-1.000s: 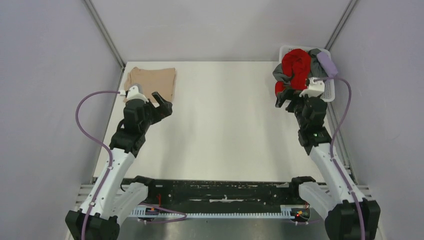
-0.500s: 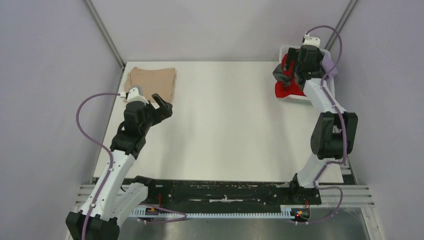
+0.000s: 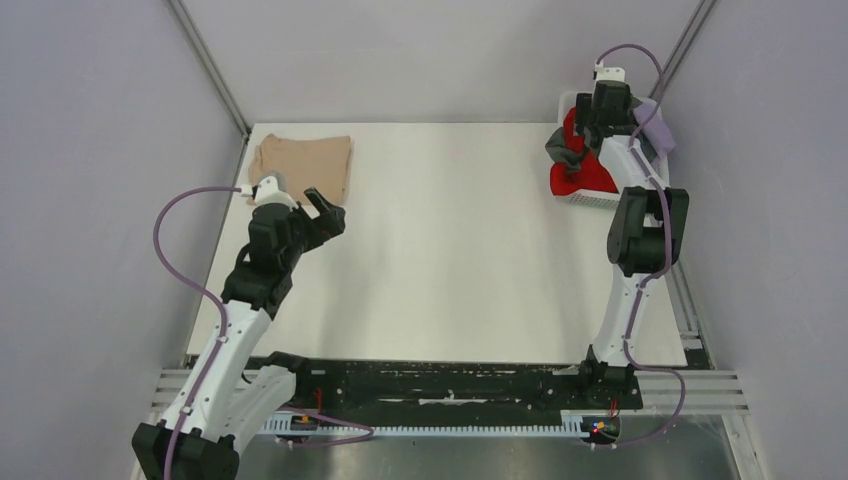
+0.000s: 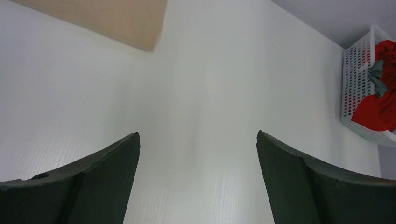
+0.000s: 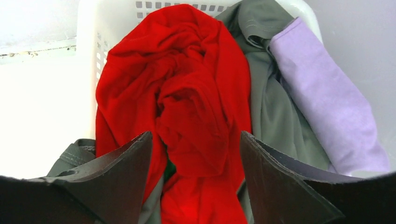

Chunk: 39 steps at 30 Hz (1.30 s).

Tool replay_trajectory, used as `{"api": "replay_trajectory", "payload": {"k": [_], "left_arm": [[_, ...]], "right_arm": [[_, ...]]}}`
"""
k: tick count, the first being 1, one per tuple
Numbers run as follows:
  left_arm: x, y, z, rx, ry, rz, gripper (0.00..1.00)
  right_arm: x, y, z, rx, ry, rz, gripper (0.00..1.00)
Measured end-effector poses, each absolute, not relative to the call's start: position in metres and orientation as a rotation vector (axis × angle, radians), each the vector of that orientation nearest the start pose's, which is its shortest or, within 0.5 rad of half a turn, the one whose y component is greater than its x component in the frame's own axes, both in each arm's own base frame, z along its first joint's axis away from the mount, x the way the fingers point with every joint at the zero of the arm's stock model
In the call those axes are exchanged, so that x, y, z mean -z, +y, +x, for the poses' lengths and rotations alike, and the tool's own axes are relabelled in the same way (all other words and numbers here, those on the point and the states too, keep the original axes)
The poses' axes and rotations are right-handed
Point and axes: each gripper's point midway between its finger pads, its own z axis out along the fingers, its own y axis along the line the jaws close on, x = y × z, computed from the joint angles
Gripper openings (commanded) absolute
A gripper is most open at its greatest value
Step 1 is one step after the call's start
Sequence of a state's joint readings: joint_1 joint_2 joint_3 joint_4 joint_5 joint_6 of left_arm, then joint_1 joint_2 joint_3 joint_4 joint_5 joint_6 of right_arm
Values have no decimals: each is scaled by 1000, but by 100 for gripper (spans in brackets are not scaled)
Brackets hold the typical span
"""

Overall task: Fold and stack the t-shirts
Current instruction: Grab crumpled tshirt from bin with the right arm

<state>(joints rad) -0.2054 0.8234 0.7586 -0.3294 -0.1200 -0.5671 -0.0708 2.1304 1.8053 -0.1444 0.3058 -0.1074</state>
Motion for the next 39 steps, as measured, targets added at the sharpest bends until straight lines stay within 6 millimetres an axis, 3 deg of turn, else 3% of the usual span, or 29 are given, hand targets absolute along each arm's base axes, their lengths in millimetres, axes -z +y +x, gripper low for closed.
{"api": "replay_trajectory", "payload": {"k": [6, 12, 15, 17, 27, 30, 33, 35, 39], "left_arm": [[-222, -64, 301, 388, 1933, -434, 100], [-218, -64, 300, 386, 1941, -435, 100], [-218, -64, 300, 387, 1940, -435, 100], [-220, -64, 299, 389, 1934, -434, 100], [-227, -69, 291, 446, 1888, -401, 100], [-225, -71, 291, 459, 1886, -393, 100], [-223, -73, 290, 465, 1891, -388, 100], [-222, -74, 290, 473, 1895, -382, 100], [-222, -74, 289, 476, 1893, -381, 100]], "right_arm": [[-150, -103, 607, 451, 2068, 129, 70], [-139, -106, 616, 453, 2064, 134, 53], [-138, -107, 618, 458, 2056, 137, 31], [-139, -111, 619, 483, 2044, 148, 0], [-157, -119, 619, 528, 1997, 177, 0], [-189, -118, 615, 516, 1945, 184, 0], [-253, -115, 606, 490, 1823, 198, 0], [-309, -112, 595, 461, 1702, 214, 0], [-423, -106, 554, 404, 1424, 252, 0]]}}
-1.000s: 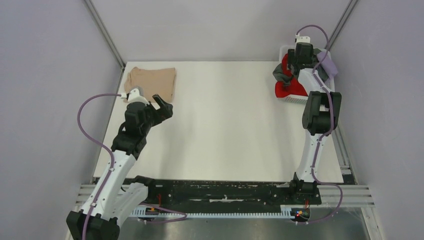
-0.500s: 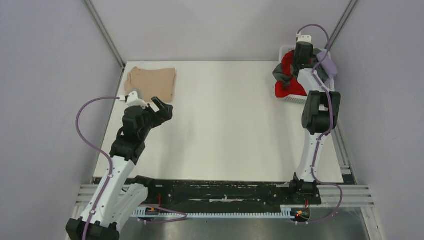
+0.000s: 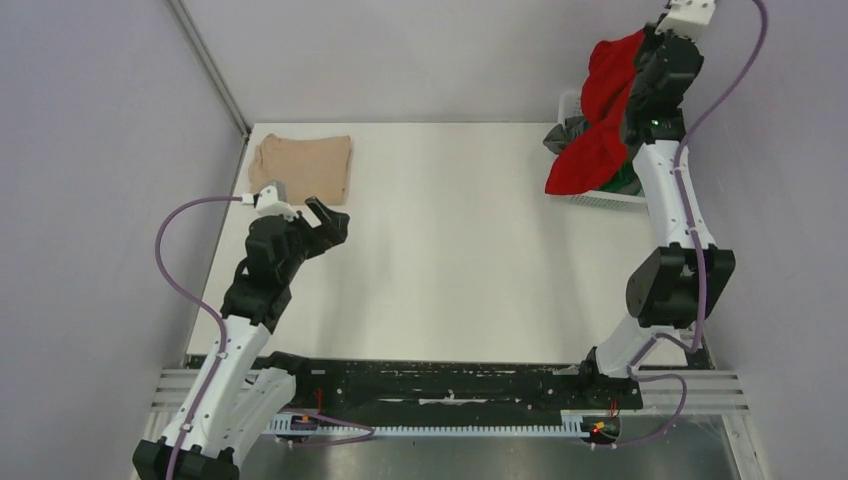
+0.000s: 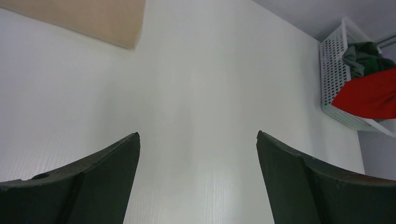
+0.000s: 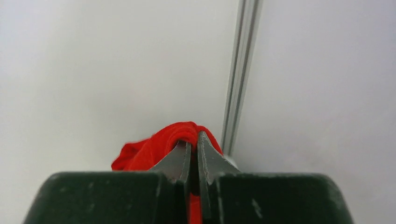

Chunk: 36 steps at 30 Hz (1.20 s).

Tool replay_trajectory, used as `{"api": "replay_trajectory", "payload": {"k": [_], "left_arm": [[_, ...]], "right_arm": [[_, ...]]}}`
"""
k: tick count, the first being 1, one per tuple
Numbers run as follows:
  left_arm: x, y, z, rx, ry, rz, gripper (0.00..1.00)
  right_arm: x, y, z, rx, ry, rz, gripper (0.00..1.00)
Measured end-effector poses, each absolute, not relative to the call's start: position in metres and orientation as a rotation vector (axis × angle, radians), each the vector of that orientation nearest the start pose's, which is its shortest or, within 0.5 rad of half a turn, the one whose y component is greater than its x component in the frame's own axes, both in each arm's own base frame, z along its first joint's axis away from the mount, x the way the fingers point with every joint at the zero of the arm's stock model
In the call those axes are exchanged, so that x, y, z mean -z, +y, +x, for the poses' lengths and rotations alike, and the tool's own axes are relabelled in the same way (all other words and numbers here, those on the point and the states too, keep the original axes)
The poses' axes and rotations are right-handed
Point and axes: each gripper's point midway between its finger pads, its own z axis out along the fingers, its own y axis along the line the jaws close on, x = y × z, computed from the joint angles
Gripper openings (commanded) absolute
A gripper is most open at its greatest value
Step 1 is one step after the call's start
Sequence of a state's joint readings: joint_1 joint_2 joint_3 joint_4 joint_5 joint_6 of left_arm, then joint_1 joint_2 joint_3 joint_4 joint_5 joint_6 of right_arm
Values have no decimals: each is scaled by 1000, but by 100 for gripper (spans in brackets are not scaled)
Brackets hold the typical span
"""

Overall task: Fold and stack the t-shirts
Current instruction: Grab crumpled tshirt from bin with the right arm, then move the tshirt to the center of the board

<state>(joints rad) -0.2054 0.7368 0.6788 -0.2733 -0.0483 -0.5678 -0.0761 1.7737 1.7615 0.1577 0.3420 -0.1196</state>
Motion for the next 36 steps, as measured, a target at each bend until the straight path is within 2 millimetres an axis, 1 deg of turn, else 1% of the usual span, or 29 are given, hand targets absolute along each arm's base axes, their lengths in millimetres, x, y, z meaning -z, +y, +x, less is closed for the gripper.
{"api": "replay_trajectory", "payload": {"k": [1, 3, 6, 8, 11, 13, 15, 18, 20, 23, 24, 25, 26, 27, 28, 30, 32, 33, 34, 35, 36], "left_arm": [[-223, -74, 288, 477, 1890, -380, 100], [-222, -74, 288, 479, 1889, -379, 100], [-220, -74, 287, 478, 1893, -379, 100], [-219, -74, 287, 478, 1896, -379, 100], [-219, -74, 287, 478, 1895, -379, 100], [-219, -74, 287, 478, 1895, -379, 100], [-219, -74, 287, 478, 1895, -379, 100], [-219, -74, 287, 478, 1896, -379, 100], [-219, -74, 287, 478, 1896, -379, 100], [-219, -75, 287, 480, 1896, -377, 100], [-219, -75, 287, 481, 1896, -377, 100], [-219, -75, 287, 480, 1896, -377, 100], [-219, -75, 287, 480, 1896, -377, 100], [-219, -75, 287, 480, 1897, -378, 100], [-218, -75, 287, 479, 1896, -379, 100], [-218, -74, 287, 474, 1896, -382, 100], [-217, -73, 287, 468, 1899, -387, 100], [-216, -72, 286, 460, 1902, -392, 100], [-215, -69, 286, 447, 1905, -401, 100], [-213, -68, 286, 439, 1909, -410, 100], [-211, -65, 285, 421, 1915, -426, 100]], "right_arm": [[-452, -105, 541, 389, 1342, 265, 0], [-501, -102, 519, 360, 1199, 285, 0], [-556, -98, 490, 315, 1018, 300, 0], [-576, -96, 481, 288, 945, 303, 0], [-593, -90, 480, 236, 891, 301, 0], [-597, -84, 482, 185, 873, 295, 0], [-599, -74, 485, 111, 869, 277, 0], [-600, -52, 490, -27, 873, 225, 0], [-599, -31, 492, -135, 892, 179, 0], [-595, 16, 490, -302, 938, 89, 0], [-594, 34, 488, -349, 952, 55, 0], [-592, 58, 483, -401, 970, 12, 0], [-589, 88, 476, -465, 992, -43, 0], [-587, 111, 469, -510, 1006, -89, 0], [-584, 145, 456, -580, 1020, -159, 0], [-579, 193, 433, -685, 1032, -273, 0], [-572, 233, 407, -785, 1037, -387, 0], [-568, 246, 398, -819, 1039, -428, 0], [-559, 257, 388, -855, 1046, -470, 0], [-551, 259, 383, -868, 1058, -486, 0], [-537, 260, 380, -877, 1080, -497, 0]]}}
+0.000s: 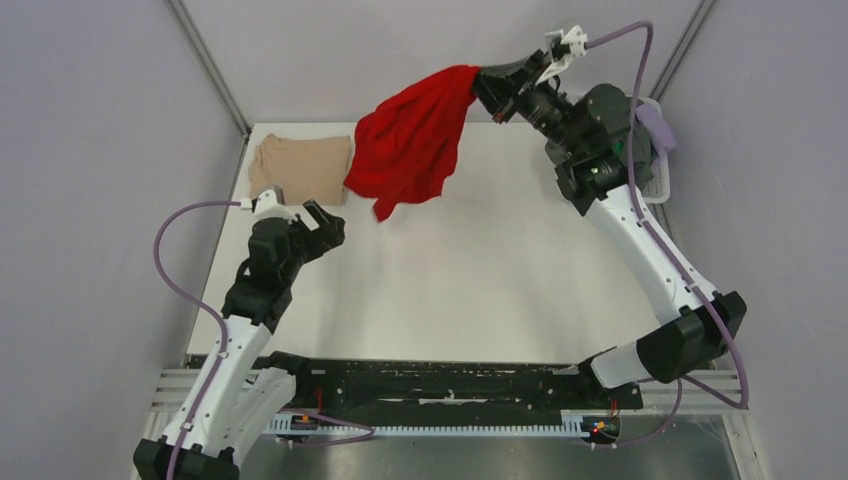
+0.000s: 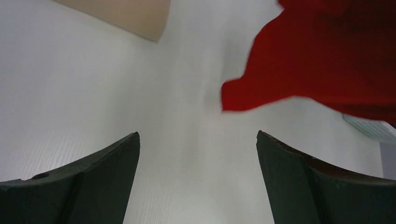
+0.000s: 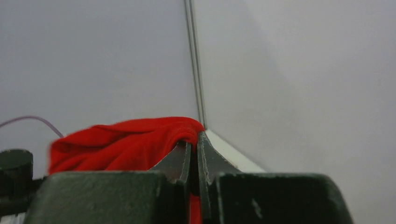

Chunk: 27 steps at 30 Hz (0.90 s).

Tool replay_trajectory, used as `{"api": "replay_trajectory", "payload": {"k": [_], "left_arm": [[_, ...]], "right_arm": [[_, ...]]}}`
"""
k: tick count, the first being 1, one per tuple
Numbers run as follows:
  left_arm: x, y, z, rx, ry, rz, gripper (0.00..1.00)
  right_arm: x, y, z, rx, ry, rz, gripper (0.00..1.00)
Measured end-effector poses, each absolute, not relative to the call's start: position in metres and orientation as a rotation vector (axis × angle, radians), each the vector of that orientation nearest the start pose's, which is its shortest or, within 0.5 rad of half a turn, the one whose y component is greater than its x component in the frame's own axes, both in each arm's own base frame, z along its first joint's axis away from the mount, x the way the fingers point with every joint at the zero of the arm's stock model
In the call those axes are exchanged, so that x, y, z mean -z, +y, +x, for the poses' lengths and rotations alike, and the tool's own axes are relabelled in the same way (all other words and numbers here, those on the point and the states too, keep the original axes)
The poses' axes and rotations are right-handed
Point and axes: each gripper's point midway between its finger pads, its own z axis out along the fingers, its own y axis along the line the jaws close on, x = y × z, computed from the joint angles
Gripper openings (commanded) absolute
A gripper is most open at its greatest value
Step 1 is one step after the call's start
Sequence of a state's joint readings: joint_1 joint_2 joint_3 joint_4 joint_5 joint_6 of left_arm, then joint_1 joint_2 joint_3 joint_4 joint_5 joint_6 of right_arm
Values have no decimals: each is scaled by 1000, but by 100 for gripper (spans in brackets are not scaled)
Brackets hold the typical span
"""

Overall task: Fold and stack the t-shirts
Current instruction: Move the tshirt to the center of the board, then flatten out the tshirt

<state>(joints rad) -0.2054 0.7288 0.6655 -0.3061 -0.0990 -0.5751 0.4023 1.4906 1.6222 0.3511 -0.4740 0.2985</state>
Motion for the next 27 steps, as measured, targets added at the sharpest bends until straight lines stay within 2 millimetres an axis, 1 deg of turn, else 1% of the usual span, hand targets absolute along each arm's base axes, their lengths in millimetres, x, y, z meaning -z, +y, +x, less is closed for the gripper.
{"api": "replay_trajectory", "payload": {"k": [2, 4, 5, 7, 8, 9, 10, 12, 13, 14, 15, 16, 19, 21, 24, 27], "left_arm": [[-205, -59, 285, 386, 1926, -465, 100], [-198, -50, 285, 339, 1940, -518, 100], [-193, -46, 284, 312, 1951, -544, 100], [-185, -40, 283, 271, 1970, -582, 100], [-180, -37, 283, 250, 1983, -601, 100], [-176, -36, 283, 239, 1996, -611, 100], [-170, -35, 282, 226, 2016, -624, 100], [-160, -35, 282, 206, 2049, -644, 100], [-155, -35, 283, 200, 2064, -649, 100], [-151, -36, 284, 199, 2079, -659, 100], [-145, -38, 285, 206, 2099, -668, 100], [-141, -40, 285, 211, 2118, -672, 100], [-124, -49, 285, 235, 2187, -682, 100], [-115, -54, 284, 255, 2224, -688, 100], [-101, -61, 280, 283, 2276, -698, 100], [-85, -66, 274, 303, 2325, -696, 100]], "right_arm": [[-498, 256, 378, -865, 1149, -497, 2], [-448, 249, 382, -814, 1243, -485, 11], [-419, 244, 387, -776, 1302, -472, 25], [-349, 229, 397, -664, 1451, -426, 67], [-317, 218, 401, -605, 1520, -393, 91], [-281, 206, 403, -538, 1602, -359, 98], [-242, 191, 403, -460, 1692, -328, 98], [-187, 166, 398, -329, 1841, -289, 98], [-166, 154, 395, -266, 1903, -267, 98], [-153, 145, 393, -210, 1950, -249, 98], [-148, 138, 393, -169, 1972, -234, 98], [-146, 132, 393, -134, 1979, -214, 98], [-153, 125, 392, -110, 1967, -178, 98], [-158, 123, 388, -120, 1952, -154, 98], [-159, 120, 372, -140, 1943, -117, 98], [-148, 119, 353, -166, 1965, -99, 98]]}}
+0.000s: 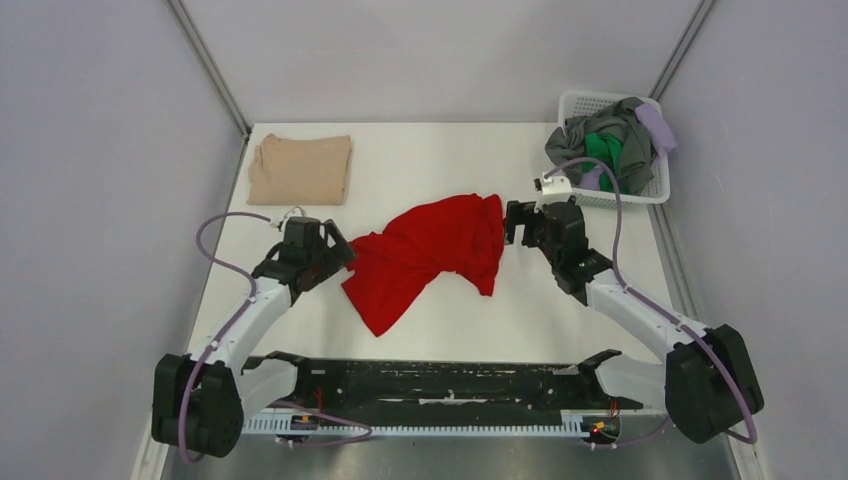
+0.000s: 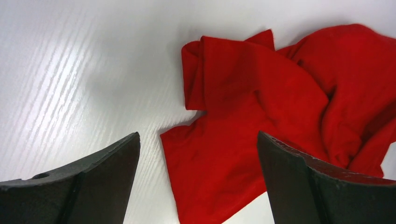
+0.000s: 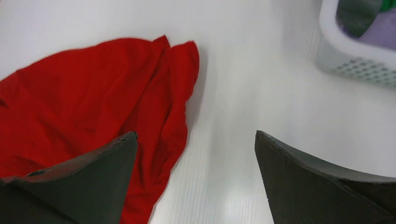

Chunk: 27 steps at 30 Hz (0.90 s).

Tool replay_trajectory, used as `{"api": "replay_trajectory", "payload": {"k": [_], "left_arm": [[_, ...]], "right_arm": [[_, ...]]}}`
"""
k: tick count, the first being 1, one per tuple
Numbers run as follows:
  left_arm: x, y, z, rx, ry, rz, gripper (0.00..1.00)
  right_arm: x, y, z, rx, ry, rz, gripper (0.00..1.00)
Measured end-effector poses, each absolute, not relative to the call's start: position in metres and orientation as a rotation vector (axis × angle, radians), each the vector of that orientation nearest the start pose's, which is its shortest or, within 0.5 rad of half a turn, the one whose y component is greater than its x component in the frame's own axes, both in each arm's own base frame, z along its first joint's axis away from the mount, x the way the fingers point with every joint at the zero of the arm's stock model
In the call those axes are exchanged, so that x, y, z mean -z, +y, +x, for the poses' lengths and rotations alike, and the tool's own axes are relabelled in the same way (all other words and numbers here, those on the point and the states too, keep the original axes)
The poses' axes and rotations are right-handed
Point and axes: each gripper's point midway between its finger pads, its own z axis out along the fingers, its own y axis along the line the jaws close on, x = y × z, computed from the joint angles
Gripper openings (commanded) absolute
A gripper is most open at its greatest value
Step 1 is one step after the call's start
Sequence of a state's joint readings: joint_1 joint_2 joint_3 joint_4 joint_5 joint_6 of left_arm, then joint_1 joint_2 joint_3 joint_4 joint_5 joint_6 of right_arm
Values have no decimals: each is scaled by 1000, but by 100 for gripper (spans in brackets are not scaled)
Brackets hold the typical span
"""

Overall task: Fold and stack the t-shirts
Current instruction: Flatten out the tshirt

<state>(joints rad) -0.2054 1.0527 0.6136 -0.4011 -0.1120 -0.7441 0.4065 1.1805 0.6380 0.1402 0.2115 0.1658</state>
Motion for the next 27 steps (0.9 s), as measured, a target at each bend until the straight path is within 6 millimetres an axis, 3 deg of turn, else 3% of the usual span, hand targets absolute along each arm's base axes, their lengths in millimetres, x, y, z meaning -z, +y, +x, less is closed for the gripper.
{"api": "replay_trajectory", "payload": {"k": [4, 12, 19, 27], "left_arm": [[-67, -74, 271, 339, 2376, -686, 100], [-56, -90, 290, 430, 2385, -659, 99], [-50, -109, 314, 497, 2418, -626, 73], [-57, -117, 330, 516, 2395, -604, 40]], "right_arm": [[-121, 130, 325, -224, 2023, -137, 98], [-76, 169, 273, -319, 2129, -337, 98], [-45, 169, 241, -337, 2165, -409, 98], [-36, 168, 231, -350, 2164, -422, 98]]}}
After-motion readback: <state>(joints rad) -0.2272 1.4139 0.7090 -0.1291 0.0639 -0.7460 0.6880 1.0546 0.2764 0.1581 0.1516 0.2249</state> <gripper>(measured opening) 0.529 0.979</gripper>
